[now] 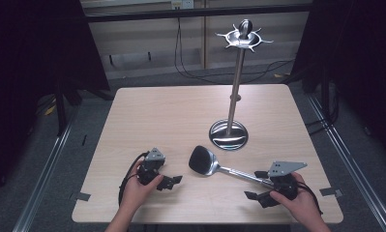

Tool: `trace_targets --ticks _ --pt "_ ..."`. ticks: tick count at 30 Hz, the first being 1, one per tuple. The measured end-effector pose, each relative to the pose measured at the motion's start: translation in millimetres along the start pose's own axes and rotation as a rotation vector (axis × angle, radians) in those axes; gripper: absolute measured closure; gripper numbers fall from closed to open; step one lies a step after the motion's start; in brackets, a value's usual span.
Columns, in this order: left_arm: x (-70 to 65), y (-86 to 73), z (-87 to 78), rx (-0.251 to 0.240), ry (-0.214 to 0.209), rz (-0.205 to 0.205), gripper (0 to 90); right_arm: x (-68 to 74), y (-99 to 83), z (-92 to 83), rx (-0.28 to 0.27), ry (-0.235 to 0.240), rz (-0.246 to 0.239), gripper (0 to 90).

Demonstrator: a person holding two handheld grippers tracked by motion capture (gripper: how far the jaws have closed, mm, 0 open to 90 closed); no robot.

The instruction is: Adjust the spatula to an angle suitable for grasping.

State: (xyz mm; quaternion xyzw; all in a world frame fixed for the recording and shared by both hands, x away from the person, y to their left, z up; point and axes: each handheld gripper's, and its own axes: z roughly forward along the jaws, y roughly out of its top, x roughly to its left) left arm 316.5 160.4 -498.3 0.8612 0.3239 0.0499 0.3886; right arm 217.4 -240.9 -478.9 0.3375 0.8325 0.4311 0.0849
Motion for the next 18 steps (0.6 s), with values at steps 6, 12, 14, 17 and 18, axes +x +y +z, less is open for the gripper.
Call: trace_targets --ticks 6,12,14,17,18 --pt "-2.2 3.7 4.9 0.0 -0.013 0.008 2.0 -0.3 -4.0 -5.9 0.004 -0.006 0.01 21.9" --pt "-0.7 8.5 8.0 0.004 -0.019 0.014 2.0 0.4 -8.8 -13.2 0.005 -0.018 0.007 36.4" --pt "-0.9 9.1 8.6 -0.003 -0.013 0.011 2.0 0.5 -9.8 -14.0 0.01 -0.028 0.007 37.7" --pt "-2.6 10.1 11.2 -0.009 -0.008 0.02 2.2 -2.1 -14.7 -17.4 0.028 -0.016 0.033 54.5" --pt "-2.6 10.1 11.2 -0.009 -0.008 0.02 2.4 -2.1 -14.7 -17.4 0.028 -0.016 0.033 54.5"
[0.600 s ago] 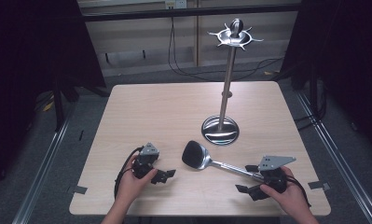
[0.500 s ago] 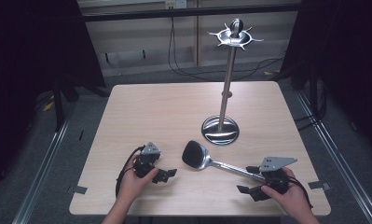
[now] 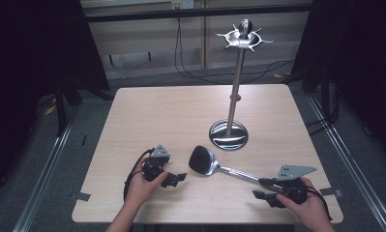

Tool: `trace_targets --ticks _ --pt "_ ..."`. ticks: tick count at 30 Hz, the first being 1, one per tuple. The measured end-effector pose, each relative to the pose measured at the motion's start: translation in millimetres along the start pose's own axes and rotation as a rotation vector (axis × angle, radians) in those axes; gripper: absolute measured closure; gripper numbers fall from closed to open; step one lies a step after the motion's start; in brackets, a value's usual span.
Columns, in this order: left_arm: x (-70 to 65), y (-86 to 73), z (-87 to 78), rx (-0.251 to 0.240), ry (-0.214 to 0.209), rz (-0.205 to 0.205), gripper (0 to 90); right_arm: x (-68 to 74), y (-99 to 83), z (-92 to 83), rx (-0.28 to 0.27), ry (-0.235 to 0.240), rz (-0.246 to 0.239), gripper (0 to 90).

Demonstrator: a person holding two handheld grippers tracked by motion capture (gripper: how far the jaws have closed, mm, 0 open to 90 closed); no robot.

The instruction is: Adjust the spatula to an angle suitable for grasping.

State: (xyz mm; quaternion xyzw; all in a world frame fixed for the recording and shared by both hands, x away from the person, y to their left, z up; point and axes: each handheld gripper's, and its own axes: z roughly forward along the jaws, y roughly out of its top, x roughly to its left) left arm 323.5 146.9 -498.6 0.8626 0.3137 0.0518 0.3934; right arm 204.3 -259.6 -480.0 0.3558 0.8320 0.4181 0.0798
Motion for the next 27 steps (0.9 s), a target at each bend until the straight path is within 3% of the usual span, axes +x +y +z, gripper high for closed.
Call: trace_targets --ticks 1,6,7,12,16,27 --pt "0.4 0.5 0.2 0.004 -0.004 0.01 2.3 -1.4 -3.0 -0.7 0.019 0.018 0.025 63.8" --pt "-0.2 0.8 0.3 0.024 -0.005 0.016 2.4 -2.9 -6.2 1.1 0.064 0.0 0.025 73.7" --pt "-0.2 0.6 0.6 0.026 -0.004 0.021 2.4 -3.7 -6.6 1.9 0.092 -0.025 0.024 78.7" --pt "1.0 -1.5 -0.8 0.011 0.003 0.015 2.4 -6.3 -4.7 1.5 0.104 -0.047 0.026 87.0" --pt "2.2 -2.7 -4.9 0.017 0.011 0.006 2.5 -9.7 -5.9 4.0 0.126 -0.07 0.03 90.0" --pt "3.7 -6.7 -7.7 0.021 0.011 0.0 2.4 -21.0 -7.1 1.7 0.12 -0.093 0.071 90.0"
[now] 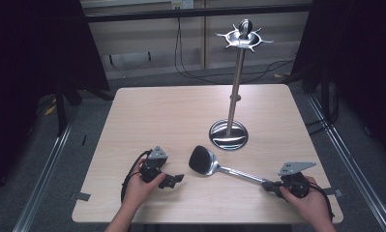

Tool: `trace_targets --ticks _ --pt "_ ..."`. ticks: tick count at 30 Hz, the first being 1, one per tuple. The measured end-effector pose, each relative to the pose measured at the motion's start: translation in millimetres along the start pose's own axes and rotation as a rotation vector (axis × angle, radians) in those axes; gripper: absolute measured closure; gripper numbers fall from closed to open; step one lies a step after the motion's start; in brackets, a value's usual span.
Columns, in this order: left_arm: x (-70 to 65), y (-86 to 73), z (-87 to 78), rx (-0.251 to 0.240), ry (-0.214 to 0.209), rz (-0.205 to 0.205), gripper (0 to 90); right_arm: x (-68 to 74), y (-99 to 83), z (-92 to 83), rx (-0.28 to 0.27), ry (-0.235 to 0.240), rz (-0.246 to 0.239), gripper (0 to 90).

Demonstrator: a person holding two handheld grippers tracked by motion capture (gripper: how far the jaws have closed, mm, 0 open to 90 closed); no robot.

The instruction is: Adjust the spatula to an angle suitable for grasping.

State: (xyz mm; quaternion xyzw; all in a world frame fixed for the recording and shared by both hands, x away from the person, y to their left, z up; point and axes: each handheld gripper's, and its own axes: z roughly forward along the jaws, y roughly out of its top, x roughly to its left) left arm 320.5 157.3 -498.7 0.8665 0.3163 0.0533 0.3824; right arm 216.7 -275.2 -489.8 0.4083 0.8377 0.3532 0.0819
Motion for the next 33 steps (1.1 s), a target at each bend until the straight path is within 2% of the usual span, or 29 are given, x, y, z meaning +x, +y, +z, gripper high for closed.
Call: trace_targets --ticks 1,5,7,10,11,12,13,17,20,22,24,25,33 --pt "0.7 -1.1 -0.2 -0.001 0.002 -0.001 2.5 -2.9 -0.8 0.6 -0.016 -0.001 0.015 90.0" --pt "1.5 -2.2 -0.9 0.002 0.001 -0.007 2.6 -8.1 -1.5 0.0 -0.025 -0.02 0.027 90.0" --pt "2.2 -2.7 -1.6 0.003 0.007 -0.001 2.7 -11.7 -2.3 0.0 -0.022 -0.037 0.05 90.0" --pt "3.0 -3.3 -2.9 -0.005 0.008 -0.014 2.7 -17.0 -2.2 0.4 -0.028 -0.064 0.075 89.7" --pt "3.5 -4.2 -2.0 -0.024 0.009 -0.015 2.7 -19.2 -0.9 1.7 -0.037 -0.082 0.084 89.3" --pt "4.2 -4.4 -3.9 -0.001 0.004 -0.015 2.7 -19.3 0.0 2.3 -0.036 -0.092 0.092 89.2" --pt "4.1 -4.6 -4.0 0.002 0.006 -0.018 2.7 -19.3 1.2 3.0 -0.036 -0.106 0.101 88.9" --pt "2.6 -4.6 -3.5 -0.012 -0.009 -0.032 2.7 -21.8 3.7 5.2 -0.045 -0.137 0.111 88.5" --pt "0.6 -3.6 -3.3 -0.015 -0.016 -0.023 2.7 -25.2 4.8 5.9 -0.054 -0.169 0.123 88.6" --pt "0.4 -3.6 -3.5 -0.012 -0.014 -0.023 2.7 -28.5 4.5 5.5 -0.053 -0.193 0.152 88.3" --pt "0.1 -3.6 -4.3 -0.008 -0.009 -0.017 2.7 -30.1 4.6 6.1 -0.059 -0.197 0.16 88.3" --pt "-0.1 -3.8 -4.4 -0.009 -0.009 -0.02 2.7 -32.4 6.3 6.1 -0.055 -0.219 0.155 87.5" --pt "0.3 -3.4 -4.1 -0.006 -0.005 -0.017 2.7 -42.6 14.7 14.2 -0.058 -0.247 0.163 86.3"
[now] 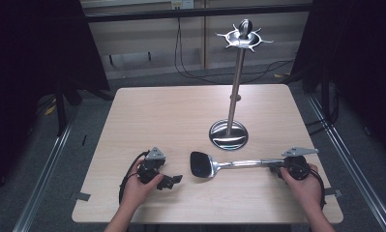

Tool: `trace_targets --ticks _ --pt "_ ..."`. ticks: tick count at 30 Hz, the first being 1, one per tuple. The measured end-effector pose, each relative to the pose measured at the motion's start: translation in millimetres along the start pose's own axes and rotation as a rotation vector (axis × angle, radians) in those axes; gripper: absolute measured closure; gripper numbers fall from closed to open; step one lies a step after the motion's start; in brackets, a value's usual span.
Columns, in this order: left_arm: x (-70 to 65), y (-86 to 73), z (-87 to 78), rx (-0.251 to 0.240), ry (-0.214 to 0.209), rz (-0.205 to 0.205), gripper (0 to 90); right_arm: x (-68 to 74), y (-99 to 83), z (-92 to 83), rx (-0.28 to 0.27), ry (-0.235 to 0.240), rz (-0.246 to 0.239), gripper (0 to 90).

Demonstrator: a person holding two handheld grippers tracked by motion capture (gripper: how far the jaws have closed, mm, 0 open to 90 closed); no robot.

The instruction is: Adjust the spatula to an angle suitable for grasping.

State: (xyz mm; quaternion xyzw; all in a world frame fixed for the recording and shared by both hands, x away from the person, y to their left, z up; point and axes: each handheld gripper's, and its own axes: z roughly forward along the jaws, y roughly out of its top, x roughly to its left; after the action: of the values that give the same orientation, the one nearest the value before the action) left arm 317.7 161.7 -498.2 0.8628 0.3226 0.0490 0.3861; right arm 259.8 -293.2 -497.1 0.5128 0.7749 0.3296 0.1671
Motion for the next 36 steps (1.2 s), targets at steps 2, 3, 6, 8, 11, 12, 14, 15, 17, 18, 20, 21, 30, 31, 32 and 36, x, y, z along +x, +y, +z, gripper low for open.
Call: trace_targets --ticks 2,3,6,8,11,12,14,15,17,18,20,21,30,31,32,36 --pt "-0.4 -0.3 0.3 0.002 -0.001 0.004 2.8 -1.4 2.0 3.0 0.001 -0.002 0.015 86.2" --pt "-0.5 -0.5 0.3 0.006 -0.001 0.003 2.8 -2.2 2.8 4.4 -0.004 -0.007 0.021 86.2" --pt "-0.3 -0.4 0.2 0.004 0.0 0.009 2.8 -4.8 6.7 10.1 -0.009 -0.035 0.024 85.7" --pt "-0.5 -0.6 0.0 0.007 -0.001 0.007 2.8 -5.5 8.1 11.5 -0.01 -0.034 0.029 85.5" --pt "-0.6 -0.7 0.3 0.013 0.002 0.012 2.8 -6.5 13.4 15.5 -0.001 -0.049 0.028 84.3" --pt "-1.2 -1.3 1.8 -0.001 0.002 0.008 2.9 -7.6 17.4 18.5 0.005 -0.059 0.022 84.3" --pt "-1.5 -0.5 1.1 0.016 -0.002 0.016 2.9 -8.2 19.5 20.2 0.008 -0.064 0.019 84.3" --pt "-1.9 -0.3 1.3 0.015 -0.005 0.016 2.9 -8.9 21.6 21.8 0.012 -0.076 0.016 84.4" --pt "-2.4 0.0 1.9 0.014 -0.007 0.019 2.9 -11.1 25.5 25.4 0.012 -0.076 0.023 84.3" --pt "-2.5 -0.1 2.1 0.015 -0.006 0.021 2.9 -11.9 27.2 27.4 0.009 -0.077 0.032 84.2" --pt "-2.6 -0.2 2.2 0.02 -0.006 0.02 2.9 -12.4 31.4 31.3 0.011 -0.079 0.024 84.3" --pt "-2.5 -0.2 2.1 0.019 -0.007 0.02 2.9 -12.4 32.8 32.6 0.011 -0.08 0.026 84.3" --pt "-2.4 -1.1 3.2 0.008 -0.002 0.016 2.9 -12.3 42.0 43.2 -0.001 -0.08 0.037 82.2" --pt "-3.1 -1.3 3.1 0.01 -0.003 0.015 2.9 -12.2 42.0 43.7 -0.005 -0.081 0.043 82.1" --pt "-3.1 -1.3 3.1 0.01 -0.003 0.015 2.9 -12.2 42.0 43.7 -0.005 -0.081 0.043 82.1" --pt "-2.9 -1.4 3.3 0.018 -0.005 0.022 2.9 -10.2 42.7 44.2 -0.002 -0.083 0.051 80.2"
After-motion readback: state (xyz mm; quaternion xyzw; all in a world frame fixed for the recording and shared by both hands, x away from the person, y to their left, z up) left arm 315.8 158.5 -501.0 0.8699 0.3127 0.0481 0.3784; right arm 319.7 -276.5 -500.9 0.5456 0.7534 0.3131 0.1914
